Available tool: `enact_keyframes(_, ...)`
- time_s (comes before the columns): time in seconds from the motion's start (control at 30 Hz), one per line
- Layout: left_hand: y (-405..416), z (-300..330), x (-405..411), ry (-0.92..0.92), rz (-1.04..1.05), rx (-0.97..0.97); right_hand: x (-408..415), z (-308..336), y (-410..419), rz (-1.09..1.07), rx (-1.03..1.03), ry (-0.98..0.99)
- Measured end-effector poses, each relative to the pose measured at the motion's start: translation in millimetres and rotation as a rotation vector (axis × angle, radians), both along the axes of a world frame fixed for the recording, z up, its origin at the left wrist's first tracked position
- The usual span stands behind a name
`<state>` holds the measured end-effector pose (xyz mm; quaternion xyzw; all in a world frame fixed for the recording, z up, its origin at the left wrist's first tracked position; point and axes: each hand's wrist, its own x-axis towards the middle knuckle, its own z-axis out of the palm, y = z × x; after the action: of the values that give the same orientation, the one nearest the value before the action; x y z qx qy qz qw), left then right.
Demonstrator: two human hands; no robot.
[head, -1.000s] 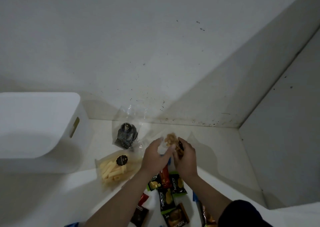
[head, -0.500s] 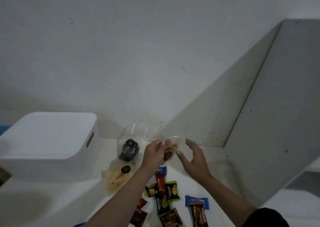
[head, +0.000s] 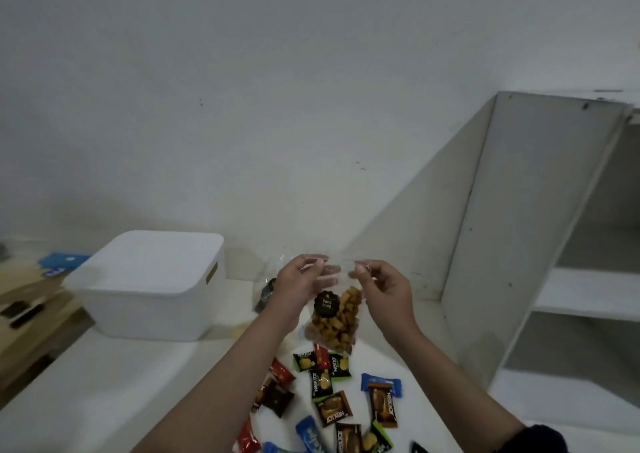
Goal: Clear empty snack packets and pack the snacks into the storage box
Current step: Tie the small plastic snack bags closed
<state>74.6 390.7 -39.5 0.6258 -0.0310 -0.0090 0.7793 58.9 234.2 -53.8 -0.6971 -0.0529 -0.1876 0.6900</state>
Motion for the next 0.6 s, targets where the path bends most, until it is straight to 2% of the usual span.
enact_keyframes(0.4,-37,-2,-59,0.038,-0.052,-0.086,-59,3,-34,-0.054,0.096,0.033)
enact_keyframes(0.6,-57,-6,-62,0.075,0.023,-0.053,-67,-1,-50,-0.047,0.122,0.031)
